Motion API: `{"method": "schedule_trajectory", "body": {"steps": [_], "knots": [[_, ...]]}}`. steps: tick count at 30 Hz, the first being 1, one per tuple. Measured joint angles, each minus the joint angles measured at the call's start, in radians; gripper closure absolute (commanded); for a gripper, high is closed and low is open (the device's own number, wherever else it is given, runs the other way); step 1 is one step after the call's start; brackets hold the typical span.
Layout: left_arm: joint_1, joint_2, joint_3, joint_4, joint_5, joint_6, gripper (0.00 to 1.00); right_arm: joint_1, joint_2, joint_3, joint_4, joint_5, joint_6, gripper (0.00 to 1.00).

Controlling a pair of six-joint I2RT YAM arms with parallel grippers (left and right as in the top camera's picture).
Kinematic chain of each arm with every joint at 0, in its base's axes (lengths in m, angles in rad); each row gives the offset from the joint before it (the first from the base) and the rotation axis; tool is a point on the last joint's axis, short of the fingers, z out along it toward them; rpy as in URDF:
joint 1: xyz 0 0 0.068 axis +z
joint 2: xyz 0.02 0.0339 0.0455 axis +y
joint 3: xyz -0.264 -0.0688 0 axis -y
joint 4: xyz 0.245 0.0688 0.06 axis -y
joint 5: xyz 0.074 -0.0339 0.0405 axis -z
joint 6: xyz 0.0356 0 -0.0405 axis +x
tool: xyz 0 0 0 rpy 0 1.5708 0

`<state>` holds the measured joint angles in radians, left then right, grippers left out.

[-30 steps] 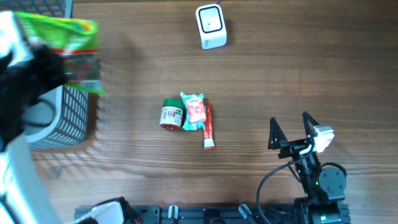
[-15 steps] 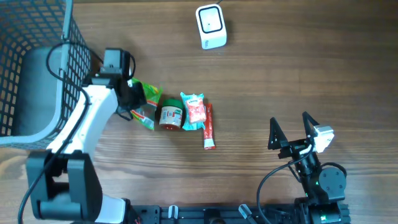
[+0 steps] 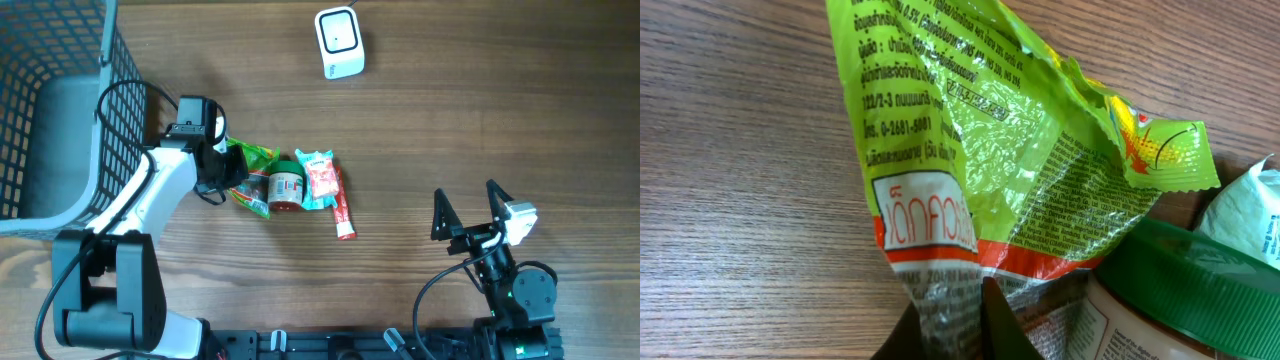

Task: Scan the item barcode
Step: 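Place the green snack packet left of the jar on the table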

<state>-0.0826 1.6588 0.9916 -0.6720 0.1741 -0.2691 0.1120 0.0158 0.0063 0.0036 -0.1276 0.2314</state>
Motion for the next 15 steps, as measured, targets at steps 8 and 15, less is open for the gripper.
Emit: {"method": "schedule_trajectory", "body": {"steps": [8,15], "knots": [[-0.074,0.0,0.0,-0.006,-0.007,-0.003,0.85,0.0,0.0,0.0,0.0,0.0,0.0,0.0],[-0.086,0.0,-0.009,-0.012,-0.013,-0.005,0.36,0.0,0.0,0.0,0.0,0.0,0.0,0.0]]}}
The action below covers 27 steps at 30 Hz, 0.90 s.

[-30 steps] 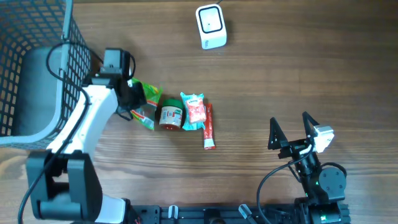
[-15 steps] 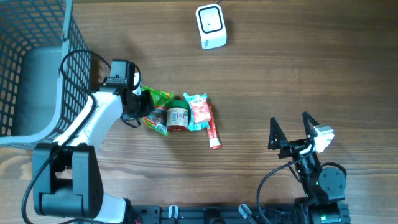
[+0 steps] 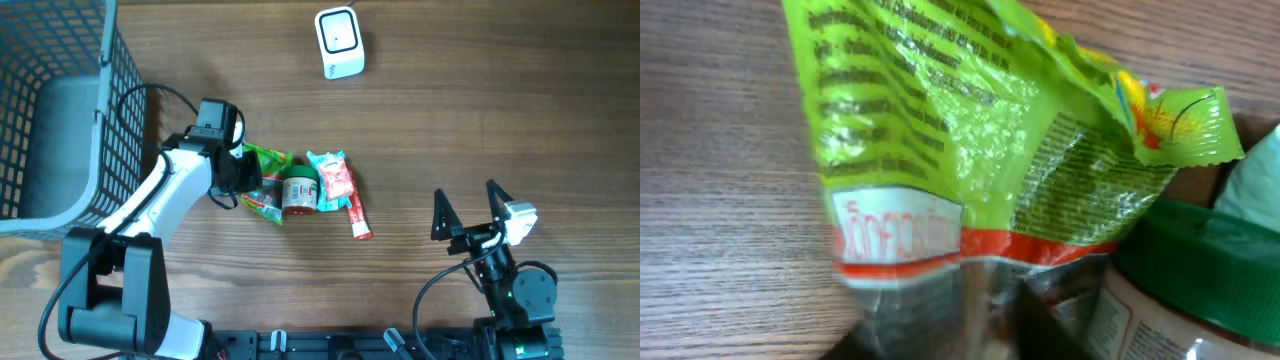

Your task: Scan the item barcode

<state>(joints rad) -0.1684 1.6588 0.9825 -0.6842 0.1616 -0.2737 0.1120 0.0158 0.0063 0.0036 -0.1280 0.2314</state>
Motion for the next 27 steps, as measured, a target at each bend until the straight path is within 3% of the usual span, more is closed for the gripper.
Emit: {"method": "schedule_trajectory", "body": {"steps": [4,7,11,17,27], "knots": [[0.0,0.0,-0.008,-0.003,0.001,-0.018,0.23,0.0,0.0,0.0,0.0,0.0,0.0,0.0],[0.0,0.0,-0.008,-0.004,0.001,-0.021,0.0,0.0,0.0,0.0,0.0,0.0,0.0,0.0],[0.0,-0.013,0.029,-0.037,-0.01,-0.027,0.0,0.0,0.0,0.0,0.0,0.0,0.0,0.0],[0.0,-0.135,0.253,-0.107,-0.098,-0.027,0.0,0.0,0.0,0.0,0.0,0.0,0.0,0.0],[0.0,-0.174,0.28,-0.071,-0.116,-0.027,0.0,0.0,0.0,0.0,0.005,0.006,0.003,0.0]]}}
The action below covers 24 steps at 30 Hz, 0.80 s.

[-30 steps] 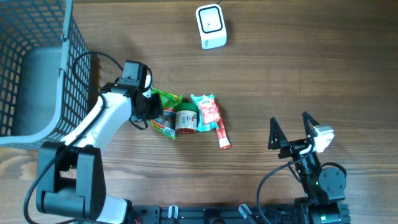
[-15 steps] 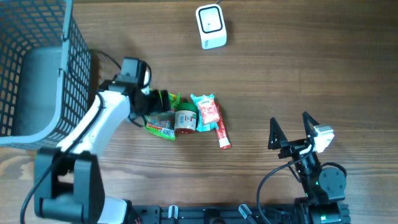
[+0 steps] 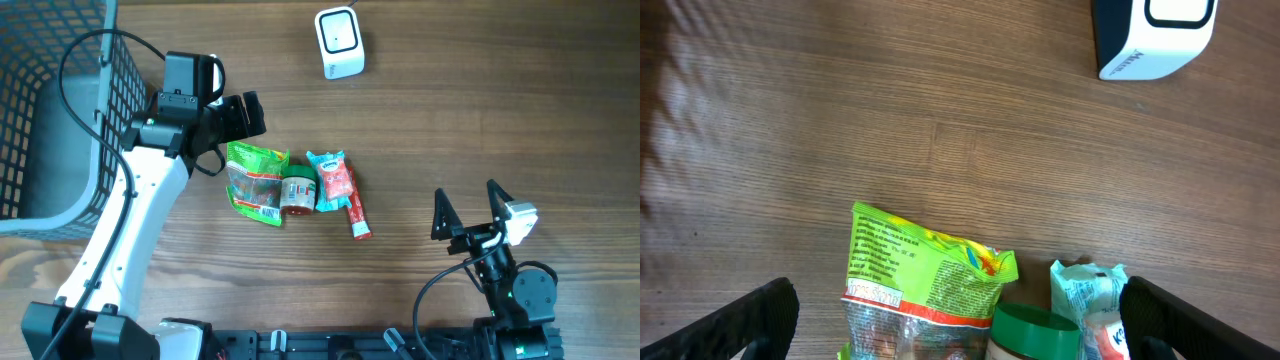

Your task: Scan the item barcode

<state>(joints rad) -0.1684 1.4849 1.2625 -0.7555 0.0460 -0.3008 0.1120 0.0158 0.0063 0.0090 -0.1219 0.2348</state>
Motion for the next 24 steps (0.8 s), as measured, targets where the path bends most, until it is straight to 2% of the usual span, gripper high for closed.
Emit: {"method": "schedule_trajectory", "body": {"steps": [4,7,13,14,18,19,21,22,23,24], "knots": [[0.0,0.0,0.0,0.001,-0.072,-0.037,0.0,0.0,0.008,0.005,-0.044,-0.006,0.072,0.0],[0.018,0.0,0.0,0.011,-0.141,-0.066,0.0,0.0,0.067,0.076,-0.201,-0.009,0.096,0.0],[0.124,0.001,0.0,0.014,-0.192,-0.083,0.0,0.0,0.437,0.65,-0.599,-0.009,0.072,0.0],[0.144,0.002,0.0,0.007,-0.199,-0.084,0.0,0.0,0.58,0.849,-0.735,-0.009,0.069,0.0],[0.158,0.003,0.0,0.004,-0.207,-0.087,0.0,-0.001,0.969,1.33,-1.144,-0.018,0.062,0.0],[0.158,0.003,0.0,0.003,-0.207,-0.087,0.0,-0.001,1.063,1.424,-1.21,-0.026,0.06,0.0],[0.158,0.003,0.0,0.004,-0.206,-0.087,0.0,-0.001,1.217,1.551,-1.23,-0.047,0.059,0.0],[0.158,0.003,0.0,0.004,-0.207,-0.087,0.0,-0.003,1.302,1.609,-1.229,-0.08,0.052,0.07],[0.158,0.003,0.0,0.004,-0.206,-0.087,0.0,-0.004,1.361,1.633,-1.211,-0.12,0.036,0.2],[0.158,0.003,0.0,0.004,-0.206,-0.087,0.0,-0.004,1.421,1.641,-1.202,-0.18,0.008,0.46]]}}
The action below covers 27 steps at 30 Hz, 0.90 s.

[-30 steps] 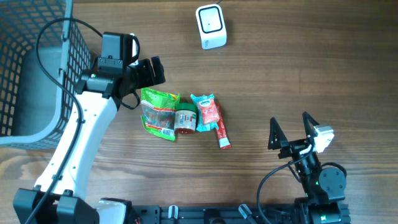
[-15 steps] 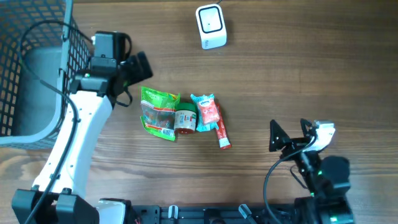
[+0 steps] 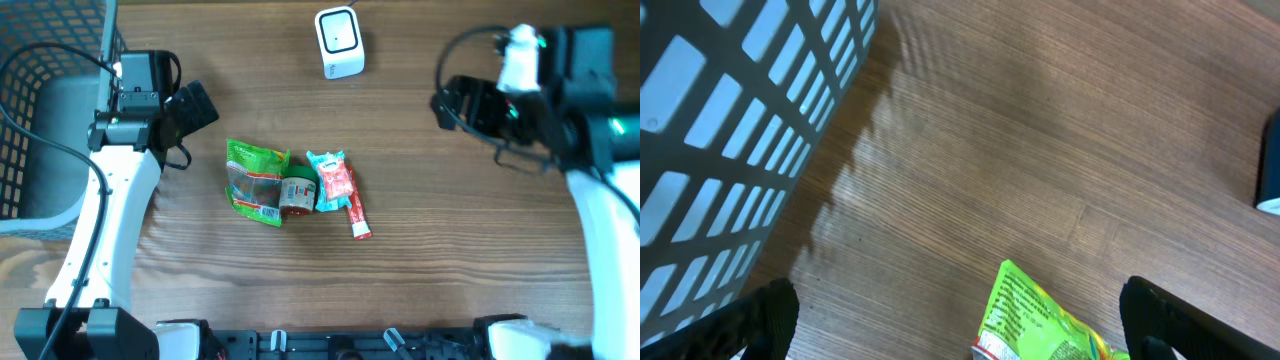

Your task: Scan the item barcode

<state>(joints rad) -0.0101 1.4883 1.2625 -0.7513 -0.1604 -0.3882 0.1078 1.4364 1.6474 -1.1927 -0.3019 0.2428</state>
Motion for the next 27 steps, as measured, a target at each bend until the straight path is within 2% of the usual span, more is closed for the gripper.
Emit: {"method": "schedule_trajectory", "body": {"steps": [1,2,4,6,8,11,12,16,27], "knots": [[0.0,0.0,0.0,0.0,0.0,0.0,0.0,0.0,0.048,0.0,0.0,-0.058,-0.027,0.64],[0.0,0.0,0.0,0.0,0.0,0.0,0.0,0.0,0.092,0.0,-0.001,-0.111,-0.061,0.62],[0.0,0.0,0.0,0.0,0.0,0.0,0.0,0.001,0.18,-0.002,-0.008,-0.172,-0.103,0.27],[0.0,0.0,0.0,0.0,0.0,0.0,0.0,0.001,0.298,-0.006,-0.012,-0.228,-0.154,0.25],[0.0,0.0,0.0,0.0,0.0,0.0,0.0,0.001,0.362,-0.008,-0.01,-0.256,-0.203,0.32],[0.0,0.0,0.0,0.0,0.0,0.0,0.0,0.015,0.519,-0.013,-0.024,-0.329,-0.276,0.63],[0.0,0.0,0.0,0.0,0.0,0.0,0.0,0.024,0.55,-0.014,-0.026,-0.354,-0.294,0.66],[0.0,0.0,0.0,0.0,0.0,0.0,0.0,0.078,0.613,-0.016,-0.017,-0.427,-0.38,0.66],[0.0,0.0,0.0,0.0,0.0,0.0,0.0,0.19,0.613,-0.016,0.039,-0.422,-0.402,0.66]]}}
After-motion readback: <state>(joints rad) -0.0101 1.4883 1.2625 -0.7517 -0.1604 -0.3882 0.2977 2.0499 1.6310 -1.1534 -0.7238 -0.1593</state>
